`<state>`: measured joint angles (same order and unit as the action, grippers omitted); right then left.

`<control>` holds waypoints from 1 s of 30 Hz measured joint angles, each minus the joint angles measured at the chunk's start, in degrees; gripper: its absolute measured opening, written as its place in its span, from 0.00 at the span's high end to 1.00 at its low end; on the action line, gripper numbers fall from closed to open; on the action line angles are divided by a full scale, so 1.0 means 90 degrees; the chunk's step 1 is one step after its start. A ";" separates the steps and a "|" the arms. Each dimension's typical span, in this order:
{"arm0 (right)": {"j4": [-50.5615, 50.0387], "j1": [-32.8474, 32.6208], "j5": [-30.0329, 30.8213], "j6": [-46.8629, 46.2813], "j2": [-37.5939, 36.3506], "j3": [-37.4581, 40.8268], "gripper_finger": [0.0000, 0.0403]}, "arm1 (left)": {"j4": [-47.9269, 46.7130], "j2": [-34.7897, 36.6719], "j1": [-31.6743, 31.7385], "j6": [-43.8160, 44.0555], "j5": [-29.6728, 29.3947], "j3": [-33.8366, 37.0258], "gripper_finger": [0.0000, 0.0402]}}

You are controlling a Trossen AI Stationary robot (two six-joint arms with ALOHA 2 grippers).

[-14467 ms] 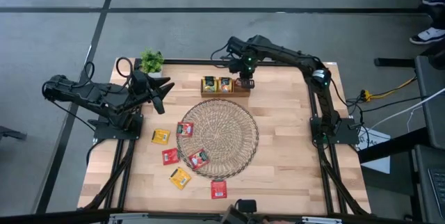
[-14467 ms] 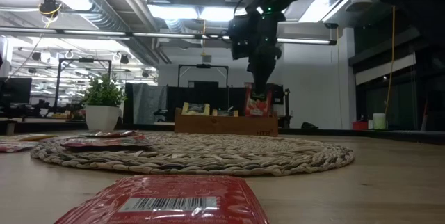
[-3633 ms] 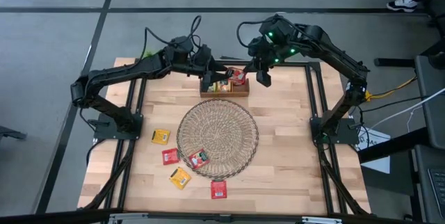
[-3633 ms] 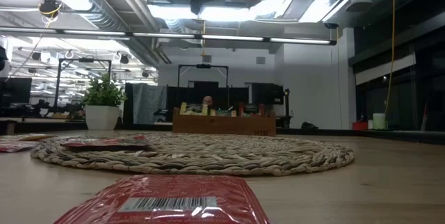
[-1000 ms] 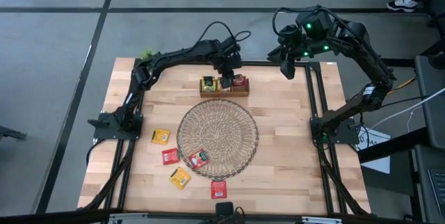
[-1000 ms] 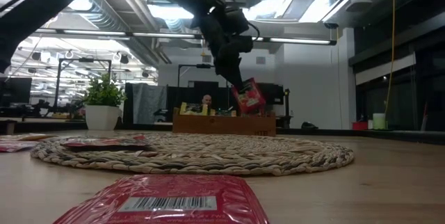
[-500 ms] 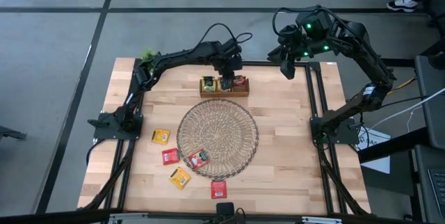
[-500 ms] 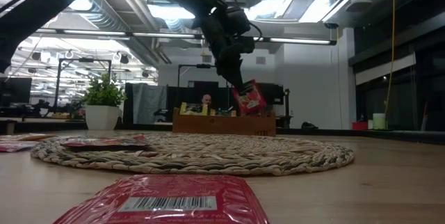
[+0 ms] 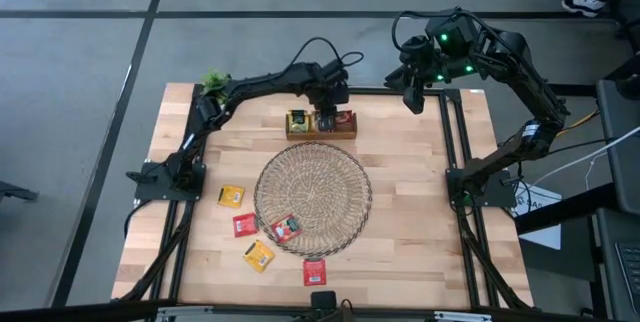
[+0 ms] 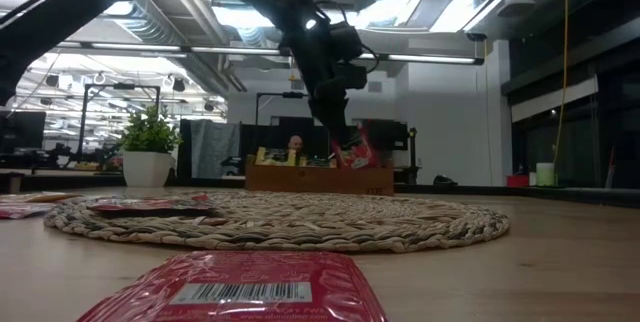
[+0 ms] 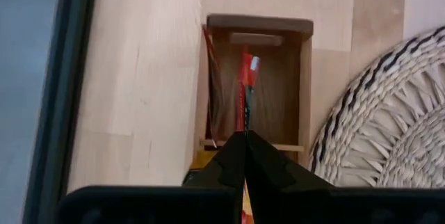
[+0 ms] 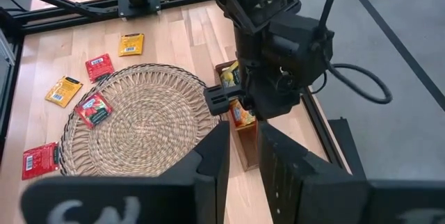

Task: Pick & Place Tea
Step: Put the red tea bag into the right of the wooden organizer, then put the right red tea bag into the right of the wooden organizer

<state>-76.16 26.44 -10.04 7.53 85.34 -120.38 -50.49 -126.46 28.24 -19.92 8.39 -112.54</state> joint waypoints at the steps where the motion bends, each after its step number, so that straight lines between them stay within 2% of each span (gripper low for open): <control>1: 0.0000 0.0000 0.0000 0.0000 0.0000 0.0000 0.81 | -0.0009 -0.0004 -0.0001 0.0009 -0.0001 0.0006 0.99; 25: 0.0000 0.0000 0.0000 0.0000 0.0000 0.0000 0.81 | 0.0349 0.0008 -0.0051 -0.0034 -0.0462 0.0006 0.91; 30: 0.0000 0.0000 -0.0002 0.0002 0.0000 0.0000 0.81 | 0.0293 0.0277 0.0003 0.0401 -0.0319 0.0004 0.91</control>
<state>-76.16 26.44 -10.06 7.55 85.34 -120.38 -47.85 -123.96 28.27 -16.32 5.52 -112.51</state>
